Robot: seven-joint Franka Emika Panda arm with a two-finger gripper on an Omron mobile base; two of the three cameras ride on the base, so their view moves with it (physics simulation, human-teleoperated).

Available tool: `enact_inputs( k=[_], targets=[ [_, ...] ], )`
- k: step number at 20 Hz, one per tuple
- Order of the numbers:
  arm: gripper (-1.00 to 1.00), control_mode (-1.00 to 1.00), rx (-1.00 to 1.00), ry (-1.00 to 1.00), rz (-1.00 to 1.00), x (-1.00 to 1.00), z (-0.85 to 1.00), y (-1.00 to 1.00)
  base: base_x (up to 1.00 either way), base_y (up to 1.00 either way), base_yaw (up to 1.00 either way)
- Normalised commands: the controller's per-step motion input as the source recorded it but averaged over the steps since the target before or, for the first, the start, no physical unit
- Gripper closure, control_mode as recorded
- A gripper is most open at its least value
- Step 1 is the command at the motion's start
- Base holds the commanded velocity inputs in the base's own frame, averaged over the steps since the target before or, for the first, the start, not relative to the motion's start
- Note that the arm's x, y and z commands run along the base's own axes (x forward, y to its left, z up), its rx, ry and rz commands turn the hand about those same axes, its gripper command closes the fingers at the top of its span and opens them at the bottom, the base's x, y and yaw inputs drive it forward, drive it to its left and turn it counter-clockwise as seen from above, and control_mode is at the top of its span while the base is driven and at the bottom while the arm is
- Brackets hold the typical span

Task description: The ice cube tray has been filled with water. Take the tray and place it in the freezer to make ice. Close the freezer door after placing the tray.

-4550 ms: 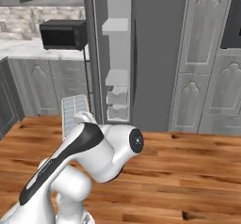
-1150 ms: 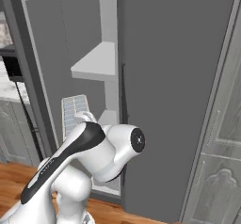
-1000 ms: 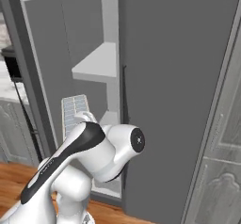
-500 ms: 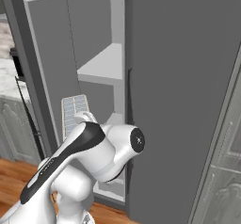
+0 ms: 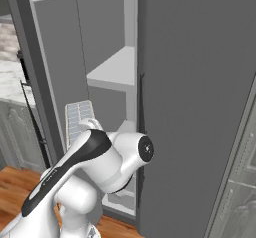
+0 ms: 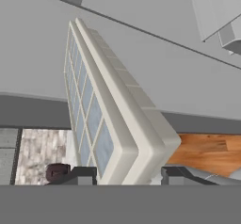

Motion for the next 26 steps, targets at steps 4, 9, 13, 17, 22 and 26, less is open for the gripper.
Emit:
enact_inputs(
  k=[4, 9, 13, 17, 22, 26],
  targets=[
    [1.0, 1.0, 0.0, 0.0, 0.0, 0.0, 0.0, 0.0, 0.21, 0.01, 0.0],
    [1.0, -1.0, 0.0, 0.0, -0.04, 0.01, 0.0, 0.04, 0.02, 0.01, -0.01],
    [1.0, -1.0, 0.0, 0.0, -0.02, 0.0, 0.08, 0.0, 0.0, 0.0, 0.0],
    [1.0, -1.0, 0.0, 0.0, 0.0, -0.01, 0.27, 0.0, 0.0, 0.0, 0.0],
    [1.0, -1.0, 0.0, 0.0, -0.04, 0.0, 0.41, 0.0, 0.0, 0.0, 0.0],
    [1.0, -1.0, 0.0, 0.0, -0.05, -0.02, 0.43, 0.0, 0.0, 0.0, 0.0]
  ],
)
